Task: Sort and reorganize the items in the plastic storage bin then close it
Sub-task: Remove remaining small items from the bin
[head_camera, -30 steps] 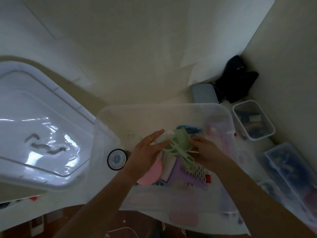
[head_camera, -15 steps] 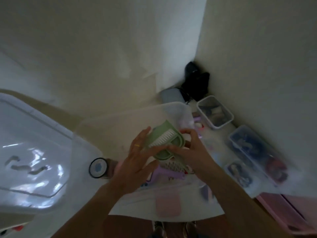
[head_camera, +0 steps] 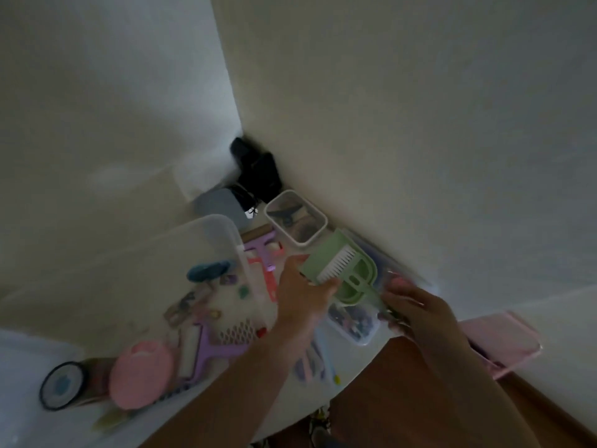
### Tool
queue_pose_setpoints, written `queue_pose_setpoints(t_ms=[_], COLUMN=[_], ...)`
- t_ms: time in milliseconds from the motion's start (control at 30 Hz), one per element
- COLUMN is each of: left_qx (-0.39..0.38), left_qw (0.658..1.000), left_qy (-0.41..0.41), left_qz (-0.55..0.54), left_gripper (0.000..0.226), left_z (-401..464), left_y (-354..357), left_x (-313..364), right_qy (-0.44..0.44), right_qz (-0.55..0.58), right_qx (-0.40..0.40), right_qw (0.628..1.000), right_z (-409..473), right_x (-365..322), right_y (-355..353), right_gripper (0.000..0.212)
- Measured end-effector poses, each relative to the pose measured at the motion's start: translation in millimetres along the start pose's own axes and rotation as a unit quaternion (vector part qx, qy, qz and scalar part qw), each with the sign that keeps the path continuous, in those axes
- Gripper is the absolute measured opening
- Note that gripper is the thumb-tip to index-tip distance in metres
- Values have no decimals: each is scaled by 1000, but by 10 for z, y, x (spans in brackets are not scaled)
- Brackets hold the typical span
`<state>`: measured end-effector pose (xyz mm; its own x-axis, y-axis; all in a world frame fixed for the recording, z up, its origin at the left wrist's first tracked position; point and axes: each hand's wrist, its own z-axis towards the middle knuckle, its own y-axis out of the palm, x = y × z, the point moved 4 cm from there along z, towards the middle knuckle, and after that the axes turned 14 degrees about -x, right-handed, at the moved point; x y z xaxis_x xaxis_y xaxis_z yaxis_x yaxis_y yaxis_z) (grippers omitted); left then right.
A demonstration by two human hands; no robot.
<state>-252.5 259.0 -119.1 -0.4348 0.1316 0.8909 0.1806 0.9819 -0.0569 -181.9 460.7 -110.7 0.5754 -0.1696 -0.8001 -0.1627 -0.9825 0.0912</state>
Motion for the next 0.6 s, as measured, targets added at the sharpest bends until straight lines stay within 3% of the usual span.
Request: queue_pose_setpoints(t_ms=[133, 267, 367, 467, 533, 600], left_qx=[11, 18, 4, -11, -3, 16], left_qw=[997, 997, 985, 944, 931, 909], left_qy=[-74, -59, -13, 20, 48, 99], left_qz=[-3, 37, 173, 328, 363, 404], left_gripper=[54, 56, 61, 67, 69, 63], left_z=[409, 662, 815, 864, 803, 707], left_y=[532, 775, 855, 892, 912, 945], left_x=[-388, -477, -523, -567, -559, -522], right_qy=[-35, -44, -27, -16, -12, -67], right_qz=[-34, -106, -138, -188, -268, -402], right_qx=[99, 130, 156, 176, 191, 240], right_qw=[994, 985, 978, 966, 944, 881], right_z=[249, 559, 727, 780, 745, 677], right_x=[84, 138, 260, 317, 296, 216], right_y=[-403, -640, -717, -741, -721, -674], right_gripper=[12, 17, 17, 12, 13, 21])
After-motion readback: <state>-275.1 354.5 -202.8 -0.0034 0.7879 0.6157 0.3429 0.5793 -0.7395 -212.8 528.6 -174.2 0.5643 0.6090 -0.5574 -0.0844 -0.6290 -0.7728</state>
